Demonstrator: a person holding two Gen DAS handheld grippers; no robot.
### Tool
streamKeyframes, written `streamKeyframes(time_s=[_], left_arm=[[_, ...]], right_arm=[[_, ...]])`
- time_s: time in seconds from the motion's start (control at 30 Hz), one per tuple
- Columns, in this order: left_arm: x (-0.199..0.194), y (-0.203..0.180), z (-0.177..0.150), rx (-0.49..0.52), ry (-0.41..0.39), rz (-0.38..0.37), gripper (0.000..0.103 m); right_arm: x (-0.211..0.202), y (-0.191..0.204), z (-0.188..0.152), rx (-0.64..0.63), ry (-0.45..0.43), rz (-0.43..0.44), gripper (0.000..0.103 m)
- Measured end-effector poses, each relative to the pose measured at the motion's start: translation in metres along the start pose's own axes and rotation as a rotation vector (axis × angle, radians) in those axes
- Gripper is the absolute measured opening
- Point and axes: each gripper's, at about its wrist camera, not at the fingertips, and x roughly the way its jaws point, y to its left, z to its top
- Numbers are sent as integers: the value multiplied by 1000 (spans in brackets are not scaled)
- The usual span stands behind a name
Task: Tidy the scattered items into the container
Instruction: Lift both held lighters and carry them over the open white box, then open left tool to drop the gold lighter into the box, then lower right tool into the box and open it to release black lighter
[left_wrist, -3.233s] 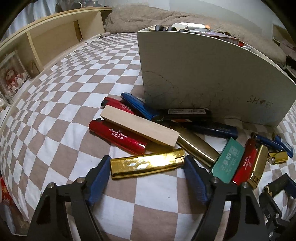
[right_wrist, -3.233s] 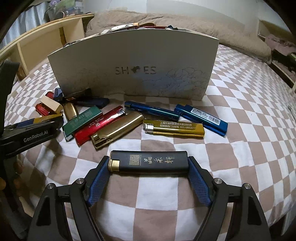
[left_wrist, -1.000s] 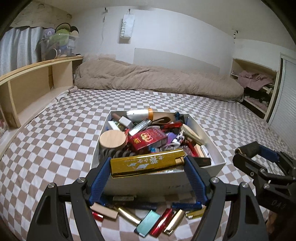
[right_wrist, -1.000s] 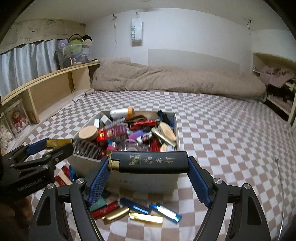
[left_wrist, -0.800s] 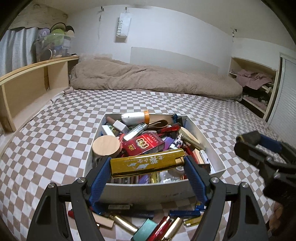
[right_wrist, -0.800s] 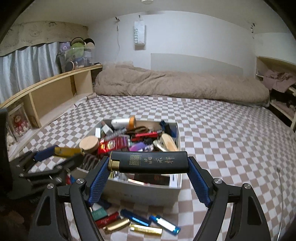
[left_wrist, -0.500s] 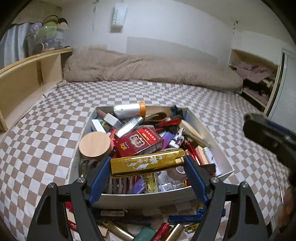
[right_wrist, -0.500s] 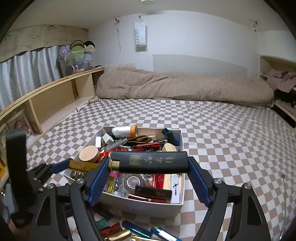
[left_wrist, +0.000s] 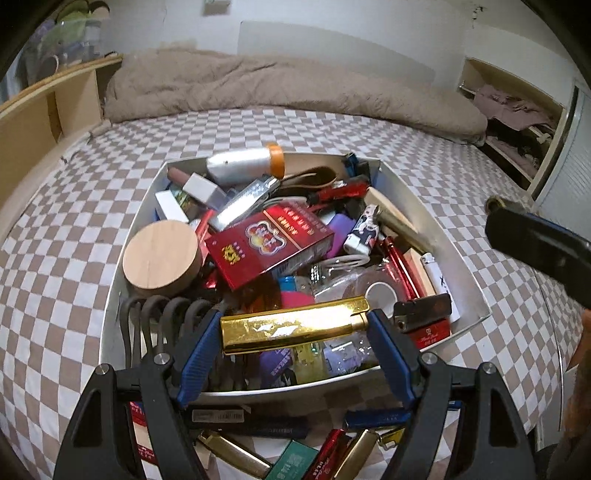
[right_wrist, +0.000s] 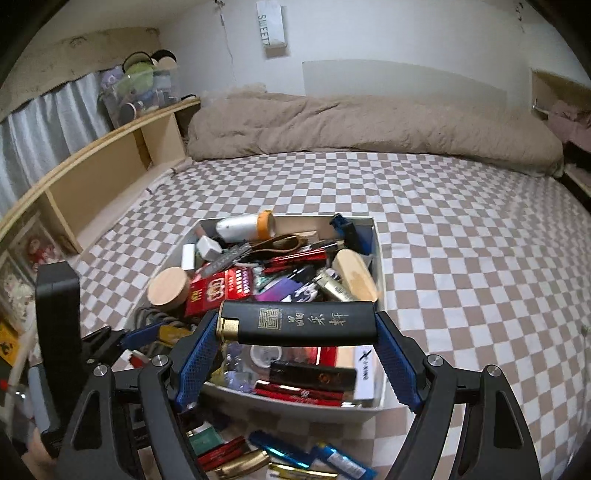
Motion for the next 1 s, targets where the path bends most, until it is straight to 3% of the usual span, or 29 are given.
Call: streamKeyframes(time_s=[0.23, 0.33, 0.43, 1.0], left_arm=[[6, 0, -1, 0, 70, 16, 79], [4, -3, -2, 8, 71, 34, 80], [1, -2, -2, 2, 65, 37, 92], [-18, 17, -18, 18, 42, 79, 92]], right_arm=[[3, 0, 9, 0, 10, 0, 82], [5, -1, 10, 9, 16, 4, 82], [9, -3, 9, 23, 36, 10, 82], [30, 15, 5, 24, 143, 58, 82]])
